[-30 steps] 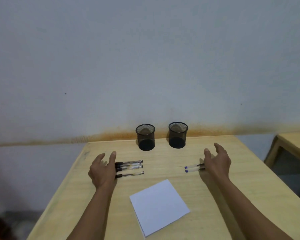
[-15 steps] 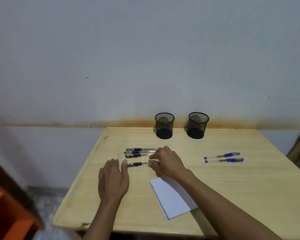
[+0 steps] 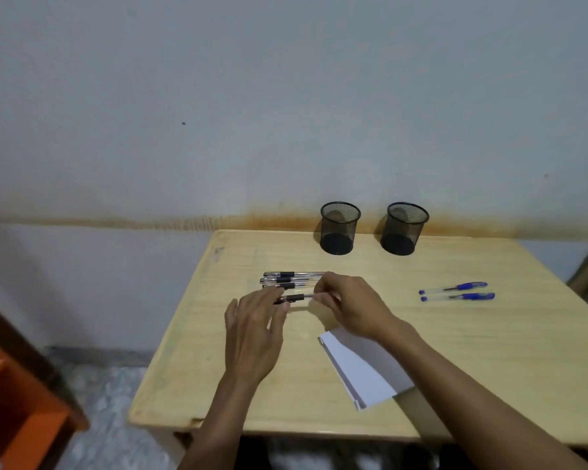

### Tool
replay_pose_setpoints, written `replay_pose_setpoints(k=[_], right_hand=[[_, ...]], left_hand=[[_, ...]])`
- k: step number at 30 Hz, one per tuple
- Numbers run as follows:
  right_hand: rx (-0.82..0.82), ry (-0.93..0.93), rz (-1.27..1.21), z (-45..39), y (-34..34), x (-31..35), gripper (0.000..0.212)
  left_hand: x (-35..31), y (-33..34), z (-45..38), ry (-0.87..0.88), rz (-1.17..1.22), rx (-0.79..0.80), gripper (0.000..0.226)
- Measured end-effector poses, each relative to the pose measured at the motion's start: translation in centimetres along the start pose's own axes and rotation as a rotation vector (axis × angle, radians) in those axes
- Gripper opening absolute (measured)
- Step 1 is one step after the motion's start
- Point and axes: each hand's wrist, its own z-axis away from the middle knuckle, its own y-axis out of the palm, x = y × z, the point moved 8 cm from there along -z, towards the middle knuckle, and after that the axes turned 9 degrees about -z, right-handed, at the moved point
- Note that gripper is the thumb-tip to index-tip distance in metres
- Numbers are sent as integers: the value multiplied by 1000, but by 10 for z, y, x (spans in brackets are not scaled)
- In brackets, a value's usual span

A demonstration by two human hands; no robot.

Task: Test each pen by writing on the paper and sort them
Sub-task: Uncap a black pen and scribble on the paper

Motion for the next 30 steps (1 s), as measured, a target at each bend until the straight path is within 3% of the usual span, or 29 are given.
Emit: replay_pose_setpoints(k=[4, 8, 11, 17, 21, 24, 30], right_hand=[[-13, 154, -375, 27, -33, -10, 9], [-199, 280, -838, 59, -52, -19, 17], [-323, 362, -1050, 74, -47, -26, 7], [-328, 335, -1050, 80, -64, -41, 8], [-582, 301, -1105, 91, -129, -78, 10], [-662, 297, -1099, 103, -166, -105, 9], [-574, 378, -1014, 116, -128, -110, 11]], left_hand=[[-18, -1, 5, 133, 20, 2, 21], [-44, -3, 13, 240, 55, -12, 16], [-73, 3, 14, 264, 100, 20, 21], [-114, 8, 7, 263, 151, 49, 17], [-70, 1, -7, -99, 367, 20, 19], [-40, -5, -10, -155, 210, 40, 15], [-25, 21, -15, -158, -156, 140, 8]])
